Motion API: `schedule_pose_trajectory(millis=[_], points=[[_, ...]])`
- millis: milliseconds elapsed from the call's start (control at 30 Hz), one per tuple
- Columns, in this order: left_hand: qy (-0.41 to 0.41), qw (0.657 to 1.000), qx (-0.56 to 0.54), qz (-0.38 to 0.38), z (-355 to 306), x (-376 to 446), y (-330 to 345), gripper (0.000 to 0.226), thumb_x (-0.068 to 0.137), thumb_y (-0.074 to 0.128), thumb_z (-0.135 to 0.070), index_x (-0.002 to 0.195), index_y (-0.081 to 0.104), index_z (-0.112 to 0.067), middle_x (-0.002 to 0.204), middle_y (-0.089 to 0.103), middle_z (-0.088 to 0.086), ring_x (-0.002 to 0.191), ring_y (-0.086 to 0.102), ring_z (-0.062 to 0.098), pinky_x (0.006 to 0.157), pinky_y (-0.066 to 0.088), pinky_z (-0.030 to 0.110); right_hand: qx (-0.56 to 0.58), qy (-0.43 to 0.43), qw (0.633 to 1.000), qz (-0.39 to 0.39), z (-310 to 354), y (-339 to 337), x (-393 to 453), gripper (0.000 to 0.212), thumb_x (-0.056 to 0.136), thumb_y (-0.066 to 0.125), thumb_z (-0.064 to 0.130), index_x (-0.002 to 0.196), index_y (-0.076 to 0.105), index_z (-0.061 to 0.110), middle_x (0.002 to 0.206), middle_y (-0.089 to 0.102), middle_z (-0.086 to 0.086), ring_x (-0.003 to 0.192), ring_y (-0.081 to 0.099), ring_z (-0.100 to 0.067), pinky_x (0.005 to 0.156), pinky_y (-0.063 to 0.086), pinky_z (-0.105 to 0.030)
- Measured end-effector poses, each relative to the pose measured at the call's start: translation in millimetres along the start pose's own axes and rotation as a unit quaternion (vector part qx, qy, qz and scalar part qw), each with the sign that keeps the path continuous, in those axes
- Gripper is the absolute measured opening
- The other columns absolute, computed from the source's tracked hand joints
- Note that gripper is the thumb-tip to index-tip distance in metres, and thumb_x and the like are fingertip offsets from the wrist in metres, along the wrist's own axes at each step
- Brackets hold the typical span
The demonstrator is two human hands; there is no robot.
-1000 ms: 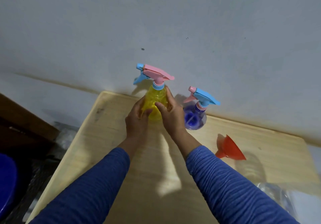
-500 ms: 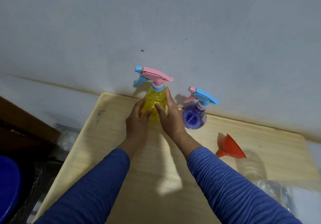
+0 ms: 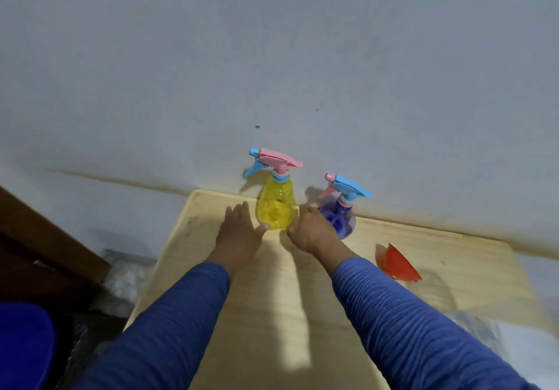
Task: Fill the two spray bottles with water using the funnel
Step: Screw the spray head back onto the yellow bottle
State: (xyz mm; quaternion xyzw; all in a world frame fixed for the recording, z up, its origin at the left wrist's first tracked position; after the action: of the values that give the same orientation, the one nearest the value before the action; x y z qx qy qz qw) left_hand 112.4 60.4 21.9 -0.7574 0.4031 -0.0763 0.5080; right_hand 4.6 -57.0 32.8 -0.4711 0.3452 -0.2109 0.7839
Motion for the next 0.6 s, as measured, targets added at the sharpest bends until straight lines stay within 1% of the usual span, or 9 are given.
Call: schedule_pose_trajectory(millis=[100,200,267,367,467,533,600], points=[[0.025,0.998,0.060,-0.019,-5,-10,-22,0.077,0.095,0.041,-0.048,0.148,0.007,-0.003,0.157,0.011,0.012,0.145,0.001,0.030,0.114,0.017,0.041,-0.035,0.032,0.999,-0.008,7,-15,-16,0.046,0.092,0.044,0.024,0.132,0.036,0.002,0.138,0.042,-0.018,0.125,0.046,-0.035,0.096,0.042,-0.038],[0.051,0.992,0.111,-0.030,-12,-25,-45,0.076,0.096,0.038,-0.047,0.148,0.006,-0.001,0.157,0.011,0.012,0.145,0.002,0.029,0.115,0.017,0.039,-0.070,0.050,0.995,-0.050,19,-31,-39,0.053,0.093,0.043,0.027,0.138,0.031,0.002,0.142,0.038,-0.018,0.125,0.047,-0.033,0.095,0.043,-0.038],[0.072,0.989,0.127,-0.035,-17,-38,-61,0.077,0.096,0.039,-0.047,0.147,0.006,0.000,0.156,0.013,0.013,0.145,0.004,0.029,0.115,0.018,0.038,-0.083,0.054,0.991,-0.092,28,-43,-59,0.059,0.093,0.044,0.031,0.143,0.025,0.004,0.145,0.034,-0.016,0.130,0.041,-0.031,0.100,0.039,-0.039],[0.113,0.985,0.122,-0.048,-28,-64,-87,0.076,0.096,0.040,-0.045,0.147,0.007,0.000,0.155,0.015,0.013,0.143,0.010,0.028,0.113,0.020,0.038,-0.089,0.040,0.982,-0.164,42,-60,-94,0.065,0.091,0.049,0.034,0.143,0.022,0.004,0.149,0.029,-0.015,0.138,0.028,-0.027,0.110,0.029,-0.038],[0.158,0.980,0.105,-0.066,-40,-94,-112,0.074,0.095,0.044,-0.043,0.147,0.009,-0.003,0.151,0.023,0.011,0.139,0.019,0.025,0.108,0.027,0.039,-0.104,0.046,0.972,-0.204,56,-74,-132,0.075,0.091,0.050,0.036,0.147,0.014,0.003,0.152,0.024,-0.014,0.142,0.019,-0.025,0.115,0.024,-0.036],[0.183,0.975,0.102,-0.071,-48,-115,-123,0.072,0.095,0.045,-0.043,0.146,0.013,-0.003,0.148,0.028,0.011,0.137,0.024,0.025,0.105,0.031,0.039,-0.112,0.048,0.965,-0.233,64,-82,-159,0.071,0.090,0.049,0.036,0.146,0.018,0.004,0.149,0.029,-0.012,0.141,0.022,-0.025,0.114,0.025,-0.035],[0.213,0.968,0.109,-0.073,-57,-134,-127,0.068,0.095,0.046,-0.042,0.144,0.018,-0.003,0.145,0.031,0.012,0.134,0.029,0.026,0.103,0.033,0.039,-0.106,0.060,0.957,-0.265,67,-88,-187,0.064,0.091,0.050,0.034,0.141,0.025,0.004,0.143,0.035,-0.012,0.136,0.028,-0.025,0.109,0.029,-0.035]])
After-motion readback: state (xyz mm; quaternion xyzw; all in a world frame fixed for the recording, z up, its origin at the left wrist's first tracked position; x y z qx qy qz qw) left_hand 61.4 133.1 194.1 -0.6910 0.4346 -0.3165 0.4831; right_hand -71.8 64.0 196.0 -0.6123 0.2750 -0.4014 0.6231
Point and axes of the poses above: each hand's wrist, its own x-axis towards the middle knuckle, its own y-axis out of the palm, z = x × y, the point moved 2 cm from there along x, towards the middle knuckle
